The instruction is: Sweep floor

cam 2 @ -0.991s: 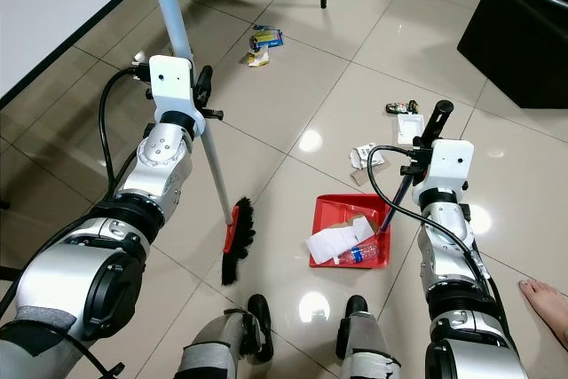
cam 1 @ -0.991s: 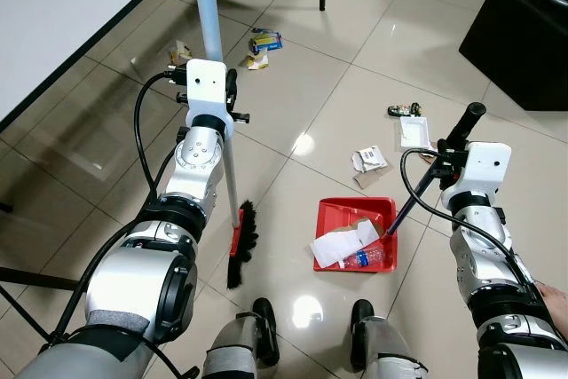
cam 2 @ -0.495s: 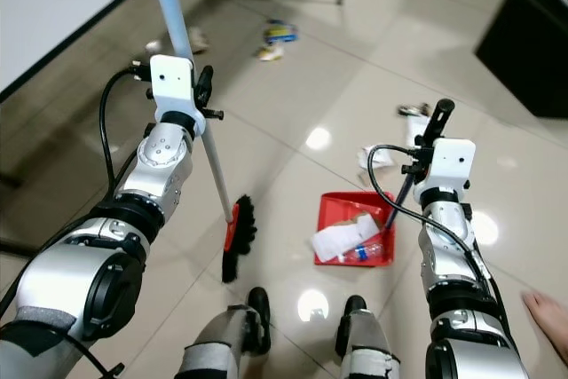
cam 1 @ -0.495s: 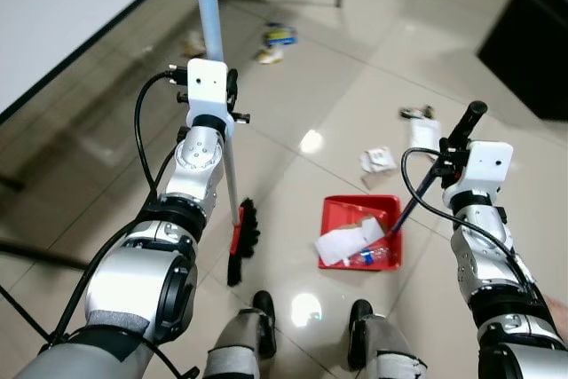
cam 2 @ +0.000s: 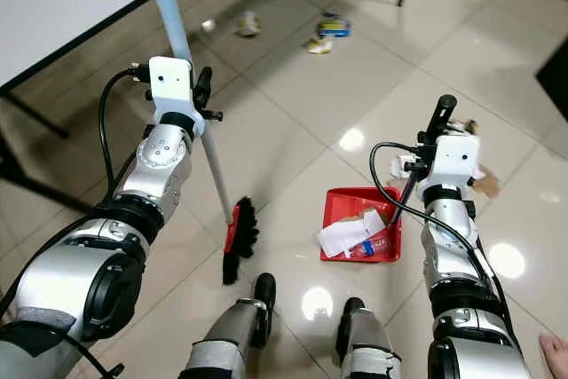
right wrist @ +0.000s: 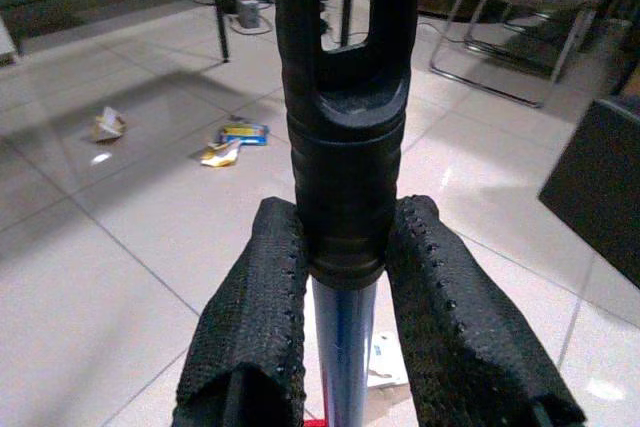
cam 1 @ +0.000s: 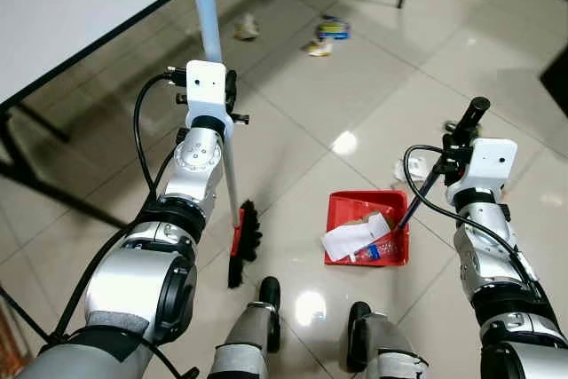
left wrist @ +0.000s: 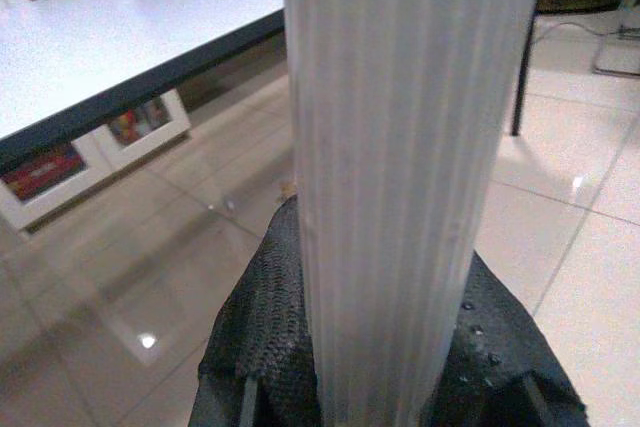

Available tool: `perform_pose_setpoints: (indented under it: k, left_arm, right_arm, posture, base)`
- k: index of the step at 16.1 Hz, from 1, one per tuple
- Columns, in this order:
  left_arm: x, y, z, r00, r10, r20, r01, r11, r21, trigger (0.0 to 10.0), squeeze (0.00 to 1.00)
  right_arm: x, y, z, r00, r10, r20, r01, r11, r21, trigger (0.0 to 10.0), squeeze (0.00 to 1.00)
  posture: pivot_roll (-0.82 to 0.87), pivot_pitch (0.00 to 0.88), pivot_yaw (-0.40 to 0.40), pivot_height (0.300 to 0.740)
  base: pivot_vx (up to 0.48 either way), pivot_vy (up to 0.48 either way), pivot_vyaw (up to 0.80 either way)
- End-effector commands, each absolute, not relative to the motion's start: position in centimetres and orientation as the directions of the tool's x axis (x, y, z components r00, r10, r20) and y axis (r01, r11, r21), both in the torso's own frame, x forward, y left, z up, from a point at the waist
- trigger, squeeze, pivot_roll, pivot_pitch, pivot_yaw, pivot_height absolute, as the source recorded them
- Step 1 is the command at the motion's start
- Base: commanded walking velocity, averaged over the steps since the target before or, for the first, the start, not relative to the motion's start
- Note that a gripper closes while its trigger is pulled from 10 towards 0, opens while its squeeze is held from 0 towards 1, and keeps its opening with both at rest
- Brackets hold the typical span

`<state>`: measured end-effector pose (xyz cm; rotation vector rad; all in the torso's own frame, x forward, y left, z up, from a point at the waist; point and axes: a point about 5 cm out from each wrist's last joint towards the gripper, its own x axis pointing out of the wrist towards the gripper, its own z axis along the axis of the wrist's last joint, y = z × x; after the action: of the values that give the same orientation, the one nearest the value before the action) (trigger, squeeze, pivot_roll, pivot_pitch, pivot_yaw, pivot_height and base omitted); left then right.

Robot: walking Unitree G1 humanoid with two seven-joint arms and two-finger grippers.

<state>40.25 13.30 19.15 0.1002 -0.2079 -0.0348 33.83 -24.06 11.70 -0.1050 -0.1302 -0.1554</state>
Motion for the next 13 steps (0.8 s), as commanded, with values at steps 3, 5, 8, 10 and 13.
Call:
perform_pose_setpoints:
  k: [3,5,8,10,13]
  left_arm:
    - [40.2,14.1,18.9,0.980,-0.021,0.200,-0.001,0.994,0.110,10.0,0.00]
    - [40.2,14.2,18.8,0.980,-0.016,0.198,-0.006,0.994,0.108,10.0,0.00]
    - [40.0,14.3,18.5,0.980,0.004,0.199,-0.022,0.996,0.089,10.0,0.00]
    - [39.8,14.1,17.9,0.981,0.027,0.193,-0.040,0.997,0.061,10.0,0.00]
    - [39.3,13.8,16.8,0.982,0.053,0.180,-0.059,0.998,0.027,10.0,0.00]
  right_arm:
    - [33.6,-23.3,10.6,0.989,-0.120,0.092,0.128,0.988,-0.085,10.0,0.00]
    - [33.7,-23.4,10.6,0.989,-0.117,0.090,0.125,0.988,-0.086,10.0,0.00]
    - [33.7,-23.7,10.8,0.990,-0.106,0.090,0.115,0.989,-0.097,10.0,0.00]
    - [34.0,-24.1,11.4,0.991,-0.096,0.093,0.106,0.988,-0.110,10.0,0.00]
    - [34.5,-24.3,12.2,0.993,-0.072,0.094,0.084,0.988,-0.131,10.0,0.00]
  posture:
    - [-0.04,0.312,0.128,0.740]
    - [-0.04,0.310,0.122,0.740]
    - [-0.06,0.303,0.084,0.740]
    - [-0.08,0.295,0.039,0.740]
    - [-0.10,0.281,-0.013,0.740]
  base:
    - [0.000,0.000,0.80]
    - [0.000,0.000,0.80]
    - [0.000,0.000,0.80]
    - [0.000,0.000,0.80]
    - [0.000,0.000,0.80]
